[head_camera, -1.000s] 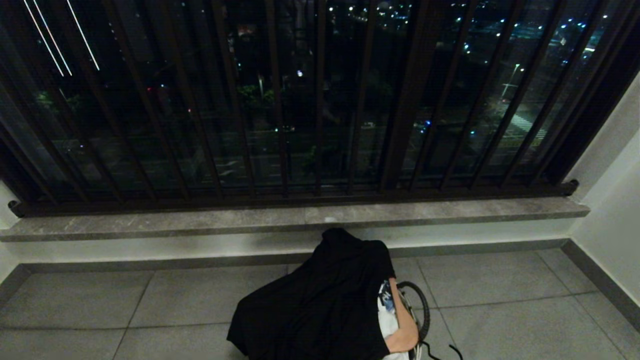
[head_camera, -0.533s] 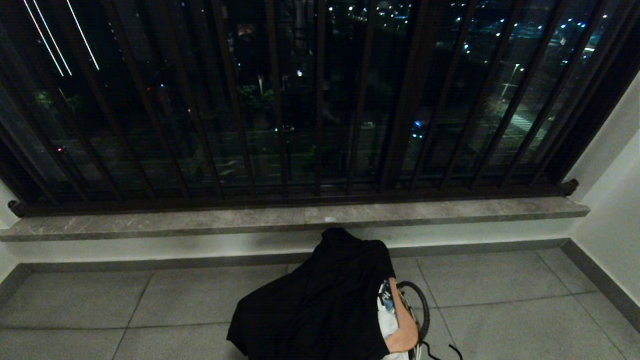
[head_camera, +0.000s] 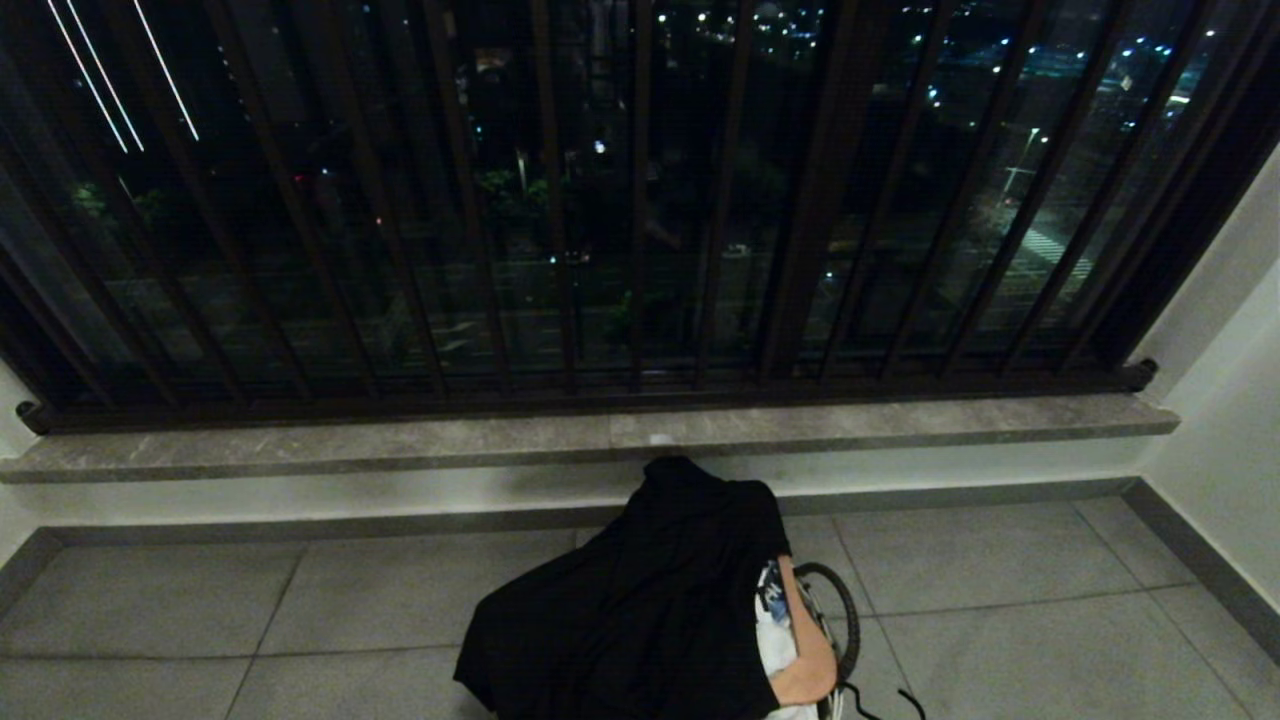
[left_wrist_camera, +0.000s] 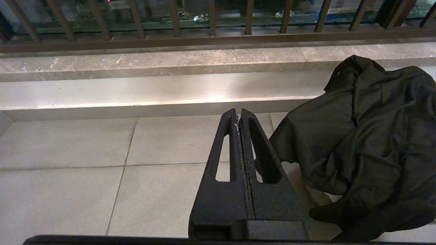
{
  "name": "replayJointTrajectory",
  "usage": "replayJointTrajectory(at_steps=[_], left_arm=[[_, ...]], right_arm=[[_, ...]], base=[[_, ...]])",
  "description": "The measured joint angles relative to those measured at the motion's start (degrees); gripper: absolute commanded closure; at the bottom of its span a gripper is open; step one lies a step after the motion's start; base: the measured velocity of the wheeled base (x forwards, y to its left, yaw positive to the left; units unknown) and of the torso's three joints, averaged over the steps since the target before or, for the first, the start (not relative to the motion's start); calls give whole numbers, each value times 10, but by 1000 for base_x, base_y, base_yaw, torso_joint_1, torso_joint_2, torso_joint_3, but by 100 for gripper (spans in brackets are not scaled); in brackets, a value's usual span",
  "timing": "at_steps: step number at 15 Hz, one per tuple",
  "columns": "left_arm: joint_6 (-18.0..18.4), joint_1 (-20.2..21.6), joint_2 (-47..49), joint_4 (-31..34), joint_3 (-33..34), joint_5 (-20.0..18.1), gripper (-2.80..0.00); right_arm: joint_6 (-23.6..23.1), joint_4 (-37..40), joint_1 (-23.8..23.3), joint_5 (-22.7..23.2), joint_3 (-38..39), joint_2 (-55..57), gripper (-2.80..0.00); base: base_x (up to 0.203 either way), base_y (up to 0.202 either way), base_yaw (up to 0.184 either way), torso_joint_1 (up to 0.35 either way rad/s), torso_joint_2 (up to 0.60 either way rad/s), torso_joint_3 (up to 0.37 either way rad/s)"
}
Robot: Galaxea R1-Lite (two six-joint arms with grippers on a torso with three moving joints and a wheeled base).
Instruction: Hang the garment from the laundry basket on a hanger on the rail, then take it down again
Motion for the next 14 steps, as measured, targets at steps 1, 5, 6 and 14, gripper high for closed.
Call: replayJointTrajectory(at_steps=[1, 5, 6, 14], left_arm=[[0, 0, 0, 0, 0, 0, 0], [0, 0, 0, 0, 0, 0, 0], [0, 0, 0, 0, 0, 0, 0], [0, 0, 0, 0, 0, 0, 0]], right_arm=[[0, 0, 0, 0, 0, 0, 0], [0, 0, 0, 0, 0, 0, 0], [0, 0, 0, 0, 0, 0, 0], [0, 0, 0, 0, 0, 0, 0]], base=[[0, 0, 0, 0, 0, 0], [0, 0, 0, 0, 1, -36], [0, 0, 0, 2, 2, -149], [0, 0, 0, 2, 3, -191]])
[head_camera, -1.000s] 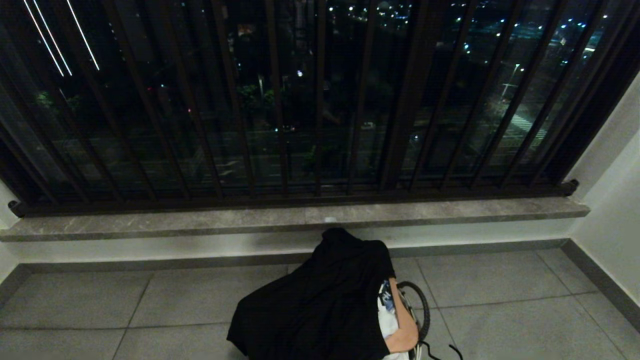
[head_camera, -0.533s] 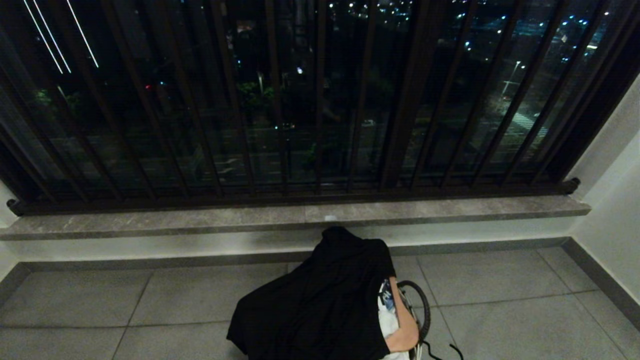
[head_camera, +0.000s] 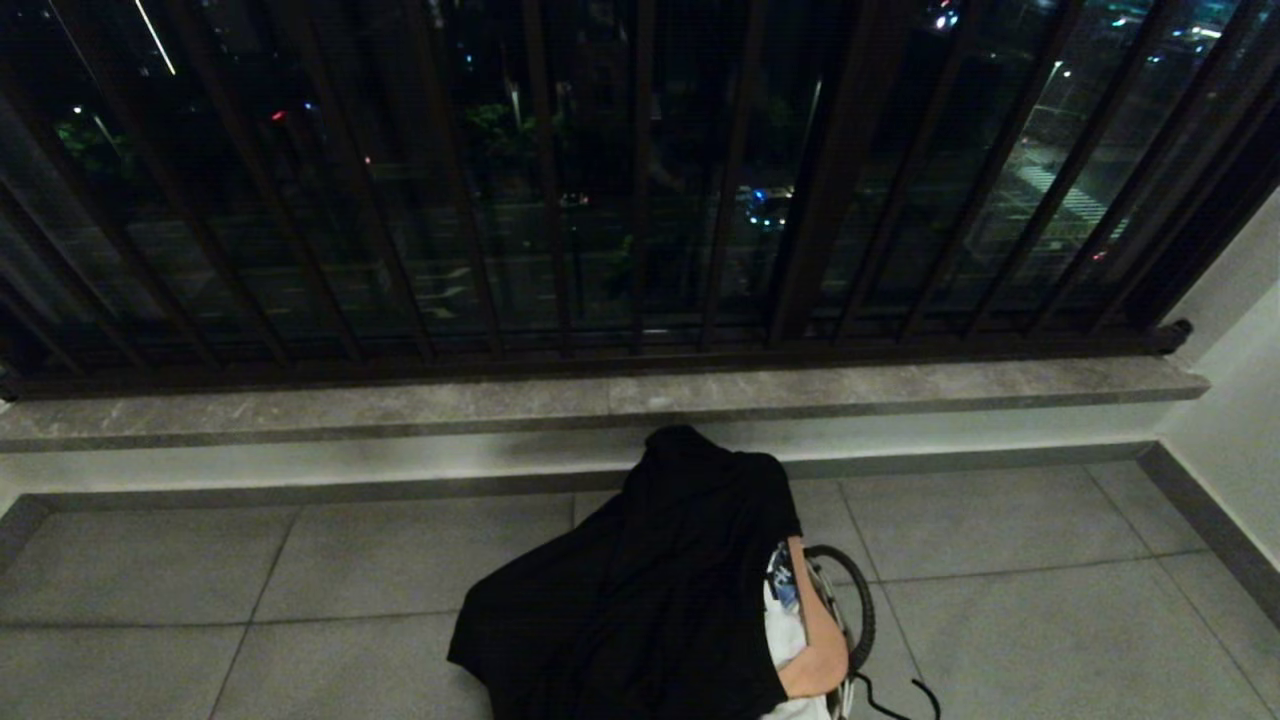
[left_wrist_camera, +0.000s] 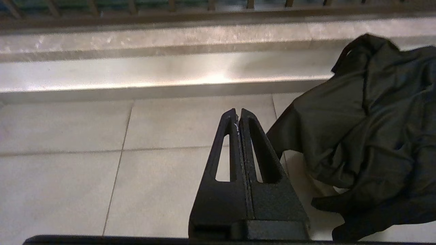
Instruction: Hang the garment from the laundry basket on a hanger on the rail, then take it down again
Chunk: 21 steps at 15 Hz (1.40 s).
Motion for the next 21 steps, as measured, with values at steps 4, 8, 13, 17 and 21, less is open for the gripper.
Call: replayJointTrajectory(at_steps=[4, 8, 13, 17, 21], left_arm=[[0, 0, 0, 0, 0, 0, 0], [0, 0, 0, 0, 0, 0, 0], [0, 0, 0, 0, 0, 0, 0], [0, 0, 0, 0, 0, 0, 0], [0, 0, 0, 0, 0, 0, 0]], right_arm=[[0, 0, 0, 0, 0, 0, 0], [0, 0, 0, 0, 0, 0, 0], [0, 0, 0, 0, 0, 0, 0], [0, 0, 0, 0, 0, 0, 0], [0, 0, 0, 0, 0, 0, 0]], base=[[0, 0, 0, 2, 2, -200], [0, 0, 0, 0, 0, -196], [0, 0, 0, 4, 3, -85], [0, 0, 0, 0, 0, 0], [0, 0, 0, 0, 0, 0]])
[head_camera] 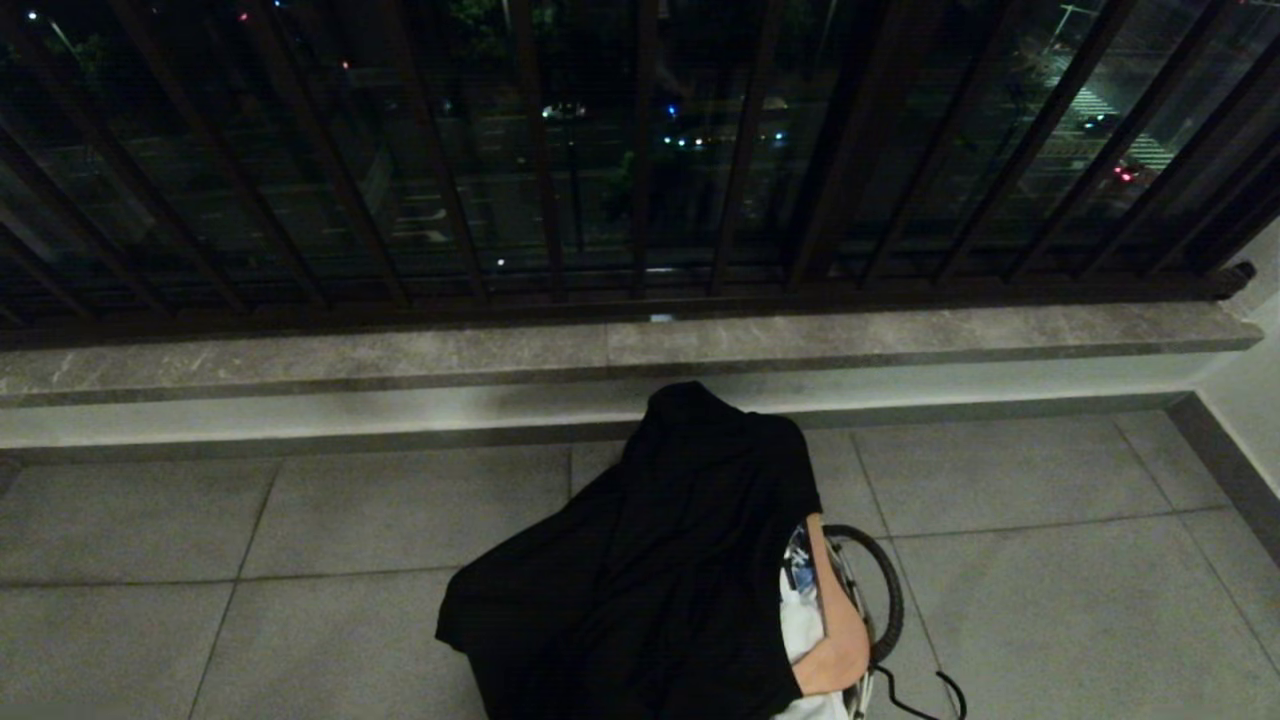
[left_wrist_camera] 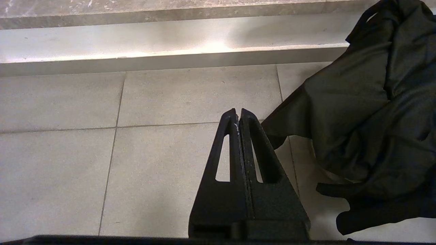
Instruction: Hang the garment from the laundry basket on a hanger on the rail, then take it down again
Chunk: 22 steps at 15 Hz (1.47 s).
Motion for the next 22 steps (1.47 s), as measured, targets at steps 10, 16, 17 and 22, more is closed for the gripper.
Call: replayJointTrajectory(at_steps=[10, 16, 17, 22], left_arm=[[0, 0, 0, 0, 0, 0, 0], [1, 0, 0, 0, 0, 0, 0], [2, 0, 0, -1, 0, 0, 0], [1, -1, 38, 29, -79, -33, 0]], right_arm=[[0, 0, 0, 0, 0, 0, 0], [0, 0, 0, 0, 0, 0, 0], [0, 0, 0, 0, 0, 0, 0], [0, 0, 0, 0, 0, 0, 0]], base=[[0, 0, 0, 0, 0, 0], [0, 0, 0, 0, 0, 0], [0, 0, 0, 0, 0, 0], [0, 0, 0, 0, 0, 0]])
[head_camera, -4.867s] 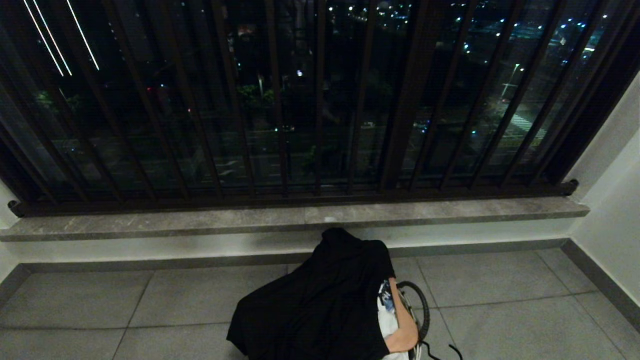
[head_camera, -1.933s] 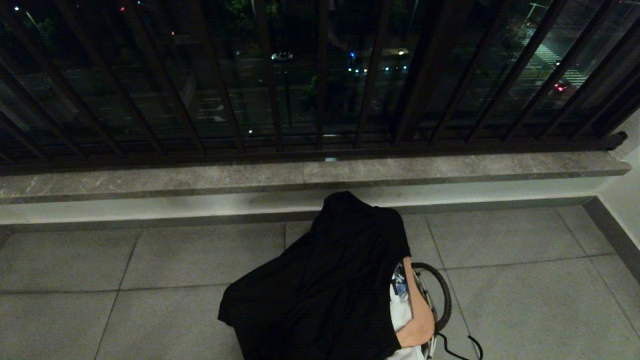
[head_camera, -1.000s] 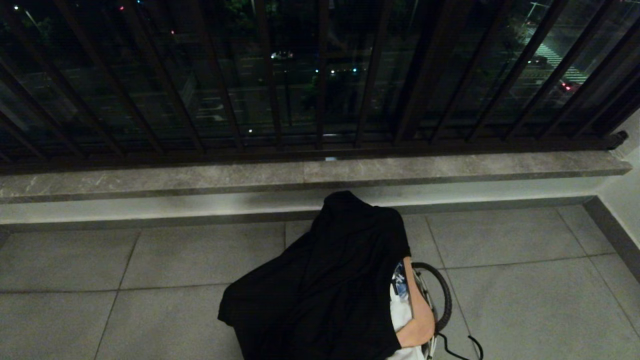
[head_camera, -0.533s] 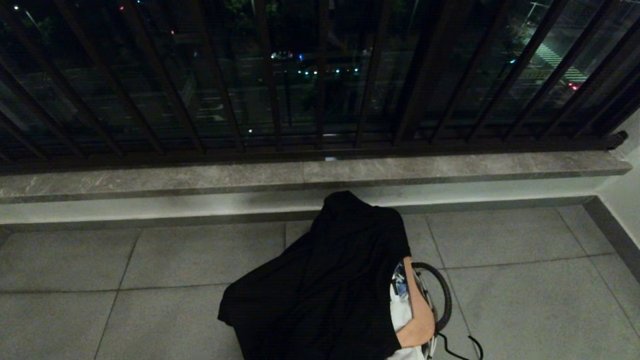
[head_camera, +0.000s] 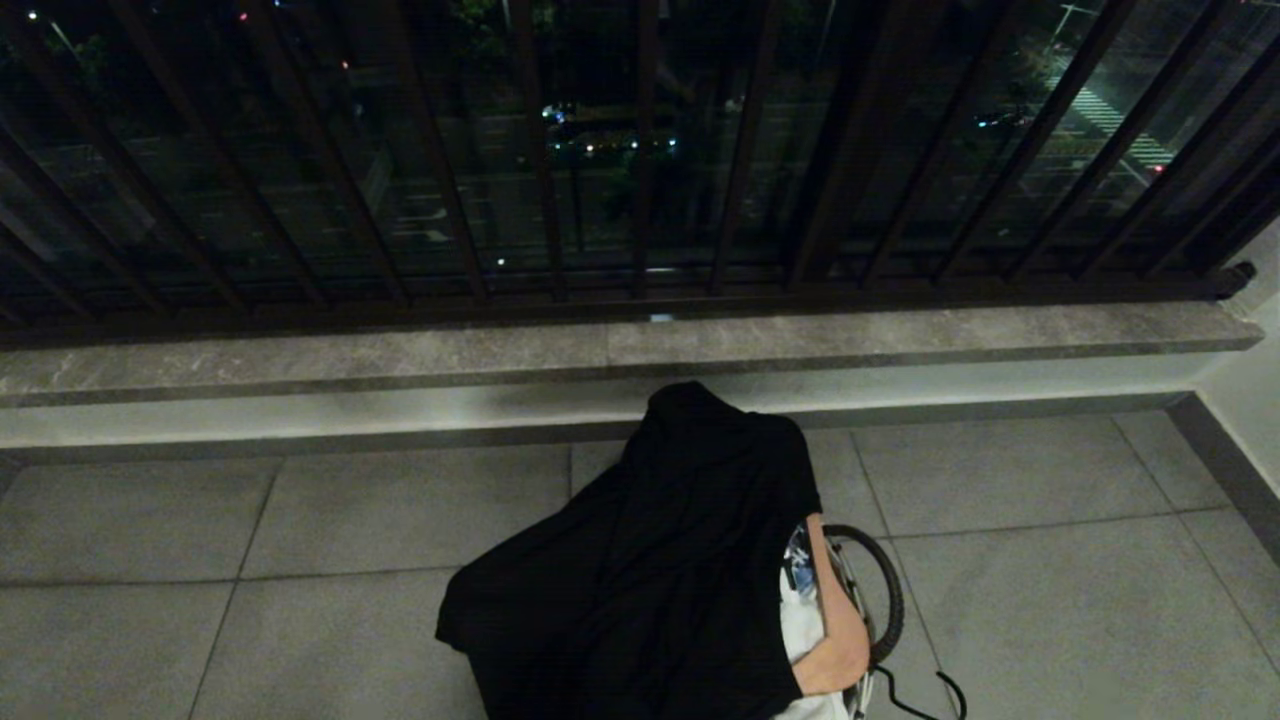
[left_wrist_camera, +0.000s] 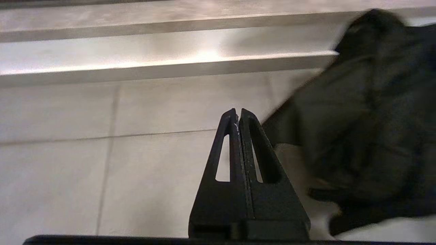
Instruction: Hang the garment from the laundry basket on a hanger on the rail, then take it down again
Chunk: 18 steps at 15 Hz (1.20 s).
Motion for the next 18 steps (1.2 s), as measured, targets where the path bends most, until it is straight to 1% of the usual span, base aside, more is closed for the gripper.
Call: replayJointTrajectory(at_steps=[1, 5, 7, 8, 9, 11, 13, 15, 16, 18], left_arm=[[0, 0, 22, 10, -23, -17, 0], [1, 0, 154, 28, -142, -116, 0], [11, -5, 231, 30, -206, -167, 0], [18, -17, 274, 34, -237, -188, 0], [23, -40, 313, 43, -266, -201, 0], [31, -124, 394, 72, -327, -212, 0], [35, -216, 473, 96, -381, -211, 0], [44, -298, 552, 105, -424, -187, 0], [48, -336, 589, 107, -441, -168, 0], [51, -398, 663, 108, -473, -124, 0]], right_arm=[[0, 0, 0, 0, 0, 0, 0], [0, 0, 0, 0, 0, 0, 0], [0, 0, 0, 0, 0, 0, 0], [0, 0, 0, 0, 0, 0, 0], [0, 0, 0, 0, 0, 0, 0], [0, 0, 0, 0, 0, 0, 0], [0, 0, 0, 0, 0, 0, 0], [0, 0, 0, 0, 0, 0, 0], [0, 0, 0, 0, 0, 0, 0], [0, 0, 0, 0, 0, 0, 0]], base=[[0, 0, 0, 0, 0, 0], [0, 0, 0, 0, 0, 0], [0, 0, 0, 0, 0, 0], [0, 0, 0, 0, 0, 0], [0, 0, 0, 0, 0, 0], [0, 0, 0, 0, 0, 0], [0, 0, 0, 0, 0, 0], [0, 0, 0, 0, 0, 0], [0, 0, 0, 0, 0, 0], [0, 0, 0, 0, 0, 0]])
